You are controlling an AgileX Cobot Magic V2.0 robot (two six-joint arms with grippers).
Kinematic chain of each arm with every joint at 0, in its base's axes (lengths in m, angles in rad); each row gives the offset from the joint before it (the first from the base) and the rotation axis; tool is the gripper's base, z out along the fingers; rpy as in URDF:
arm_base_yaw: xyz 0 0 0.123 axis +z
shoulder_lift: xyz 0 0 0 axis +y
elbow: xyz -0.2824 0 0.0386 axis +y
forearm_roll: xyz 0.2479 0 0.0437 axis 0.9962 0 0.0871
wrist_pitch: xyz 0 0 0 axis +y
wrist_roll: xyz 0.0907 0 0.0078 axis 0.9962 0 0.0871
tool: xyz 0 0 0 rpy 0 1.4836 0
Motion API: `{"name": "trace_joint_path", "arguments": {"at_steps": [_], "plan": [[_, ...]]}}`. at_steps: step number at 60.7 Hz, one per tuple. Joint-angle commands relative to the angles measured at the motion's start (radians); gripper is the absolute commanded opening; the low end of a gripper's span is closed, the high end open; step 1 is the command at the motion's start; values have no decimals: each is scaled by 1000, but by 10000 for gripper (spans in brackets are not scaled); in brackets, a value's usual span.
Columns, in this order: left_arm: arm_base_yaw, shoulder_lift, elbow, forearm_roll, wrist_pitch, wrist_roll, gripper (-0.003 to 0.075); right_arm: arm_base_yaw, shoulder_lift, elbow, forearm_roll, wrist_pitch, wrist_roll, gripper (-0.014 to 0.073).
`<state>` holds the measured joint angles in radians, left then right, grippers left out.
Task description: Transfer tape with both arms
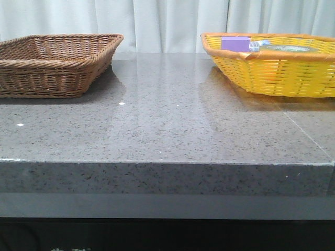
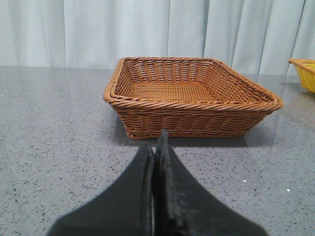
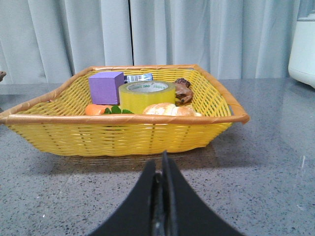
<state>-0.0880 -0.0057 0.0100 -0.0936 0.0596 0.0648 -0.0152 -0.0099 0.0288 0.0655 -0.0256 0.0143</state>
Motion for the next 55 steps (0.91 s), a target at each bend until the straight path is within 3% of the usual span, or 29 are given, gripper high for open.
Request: {"name": "trace_joint_path", "arguments": {"at_steps": [1,55], "plan": [[2,-18,38,-2,-85,-5,-20,-7,-27,-27,-13,-90,-3,-71],[2,-18,30,-31,-118,-5,-20,-7,-27,-32,-10,-113,-3,-71]]}}
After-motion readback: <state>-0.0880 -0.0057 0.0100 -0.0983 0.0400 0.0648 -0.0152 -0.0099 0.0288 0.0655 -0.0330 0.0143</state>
